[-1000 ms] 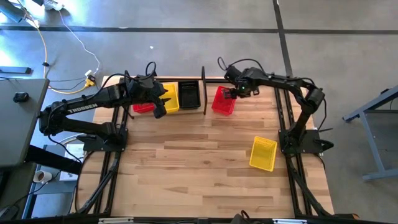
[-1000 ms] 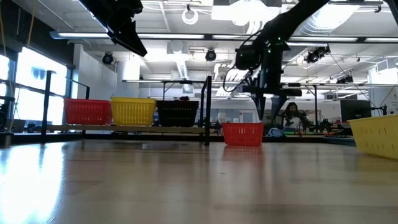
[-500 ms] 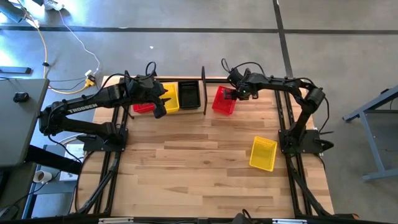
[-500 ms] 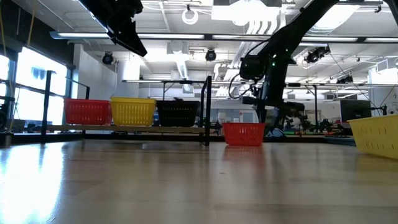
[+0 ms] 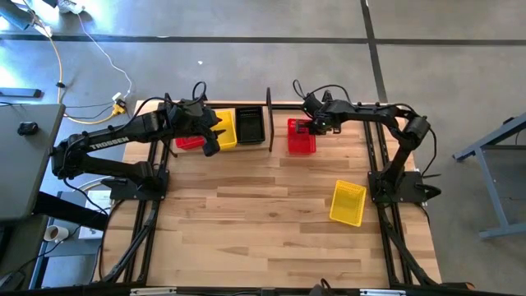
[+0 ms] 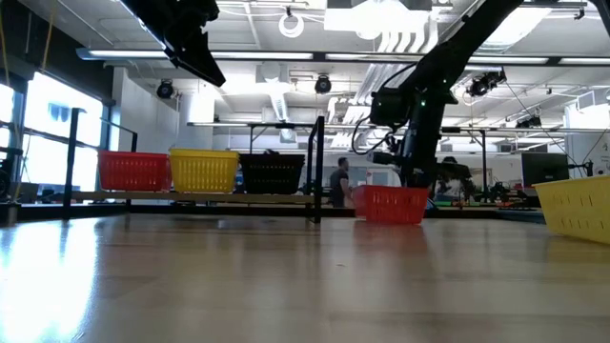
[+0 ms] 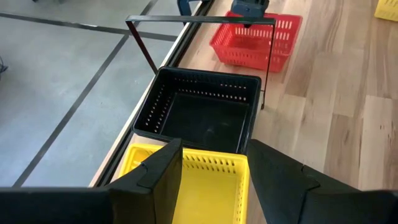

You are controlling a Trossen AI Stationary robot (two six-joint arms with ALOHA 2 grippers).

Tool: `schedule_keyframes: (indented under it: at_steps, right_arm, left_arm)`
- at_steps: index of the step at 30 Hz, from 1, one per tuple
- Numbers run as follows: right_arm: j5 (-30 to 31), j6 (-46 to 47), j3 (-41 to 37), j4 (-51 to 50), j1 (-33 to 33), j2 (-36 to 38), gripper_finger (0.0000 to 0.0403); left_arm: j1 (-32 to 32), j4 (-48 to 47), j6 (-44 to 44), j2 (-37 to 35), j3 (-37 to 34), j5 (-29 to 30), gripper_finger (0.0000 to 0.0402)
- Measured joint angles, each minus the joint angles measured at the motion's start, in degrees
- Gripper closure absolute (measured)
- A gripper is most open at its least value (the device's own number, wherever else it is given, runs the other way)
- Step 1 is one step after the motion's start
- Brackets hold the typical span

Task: Stack baskets on shelf by color
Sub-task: Stack the red bin on top of the red bin on the shelf

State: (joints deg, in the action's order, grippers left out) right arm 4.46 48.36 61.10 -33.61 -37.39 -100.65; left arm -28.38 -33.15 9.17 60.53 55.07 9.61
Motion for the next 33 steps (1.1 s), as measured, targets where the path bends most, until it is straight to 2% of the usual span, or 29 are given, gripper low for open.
schedule_keyframes:
  at_steps: [6,14,23,33]
  right_arm:
    - [1.9,1.6,-0.1,-1.7,1.6,3.6,0.0401]
    - [9.5,8.7,-0.1,-8.9,8.8,12.9,0.0403]
    - [16.6,18.5,-0.1,-10.6,19.9,21.7,0.0403]
    - [20.2,29.7,-0.1,-10.9,32.6,22.7,0.0403]
  left_arm:
    - [0.0,0.0,0.0,0.0,0.0,0.0,0.0231]
    - [1.7,0.0,-3.5,0.0,0.0,-0.2,0.0231]
    - [9.0,0.0,-3.6,0.0,0.0,-0.3,0.0231]
    - [18.4,0.1,-4.7,0.0,0.0,-0.1,0.0232]
